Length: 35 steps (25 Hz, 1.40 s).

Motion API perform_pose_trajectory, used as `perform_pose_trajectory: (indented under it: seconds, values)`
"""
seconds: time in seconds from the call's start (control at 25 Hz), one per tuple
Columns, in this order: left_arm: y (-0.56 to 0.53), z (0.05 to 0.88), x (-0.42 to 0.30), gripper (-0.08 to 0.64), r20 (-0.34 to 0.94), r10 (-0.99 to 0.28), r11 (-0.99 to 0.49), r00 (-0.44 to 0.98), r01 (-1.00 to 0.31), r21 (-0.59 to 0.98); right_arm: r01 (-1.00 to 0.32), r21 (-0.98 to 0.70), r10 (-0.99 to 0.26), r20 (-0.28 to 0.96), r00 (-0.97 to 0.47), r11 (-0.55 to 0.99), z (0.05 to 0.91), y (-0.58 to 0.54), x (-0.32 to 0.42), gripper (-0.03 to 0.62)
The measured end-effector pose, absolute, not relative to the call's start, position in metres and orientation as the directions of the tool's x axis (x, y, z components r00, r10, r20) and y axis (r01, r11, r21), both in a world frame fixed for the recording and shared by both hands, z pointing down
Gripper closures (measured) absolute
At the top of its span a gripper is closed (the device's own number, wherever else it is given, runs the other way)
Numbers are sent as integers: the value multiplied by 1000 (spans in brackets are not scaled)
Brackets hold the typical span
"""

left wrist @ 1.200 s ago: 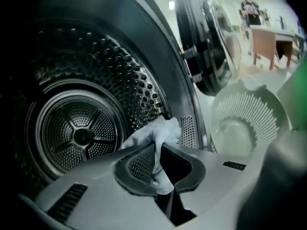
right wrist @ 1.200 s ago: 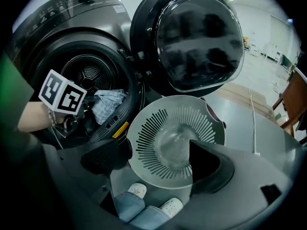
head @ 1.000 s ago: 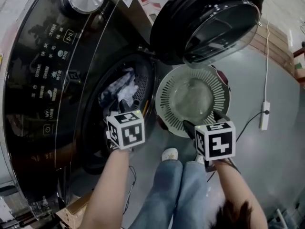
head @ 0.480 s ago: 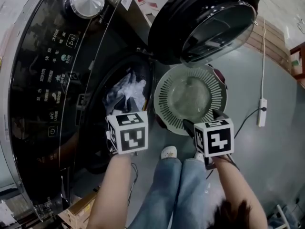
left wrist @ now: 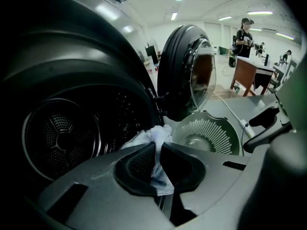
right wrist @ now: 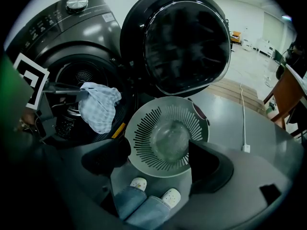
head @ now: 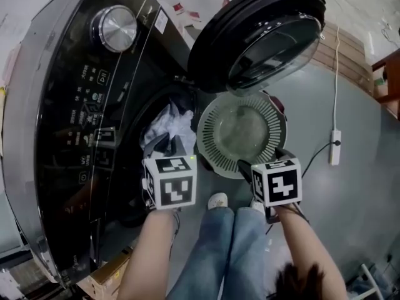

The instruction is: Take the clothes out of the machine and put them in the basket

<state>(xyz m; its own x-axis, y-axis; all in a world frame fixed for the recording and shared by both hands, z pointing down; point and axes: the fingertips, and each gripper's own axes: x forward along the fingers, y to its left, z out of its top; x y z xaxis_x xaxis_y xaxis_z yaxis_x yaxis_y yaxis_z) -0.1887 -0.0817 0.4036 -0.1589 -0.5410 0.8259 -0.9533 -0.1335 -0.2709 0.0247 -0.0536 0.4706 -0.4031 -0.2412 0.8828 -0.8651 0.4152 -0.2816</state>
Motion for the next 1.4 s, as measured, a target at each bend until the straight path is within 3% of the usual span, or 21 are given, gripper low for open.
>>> perform_pose_trajectory:
  seconds: [0.6,1.4]
  values:
    - [-83,361,-129,532,831,-555,-178,-40,-970,-166,-890,-260,-276,885,-374,373,434,-60,70,138]
    - [-97,490,-63,532,901,-390,-300,192,-951,73,-911,-263,-251,903,-348,318,506,-52,81,140]
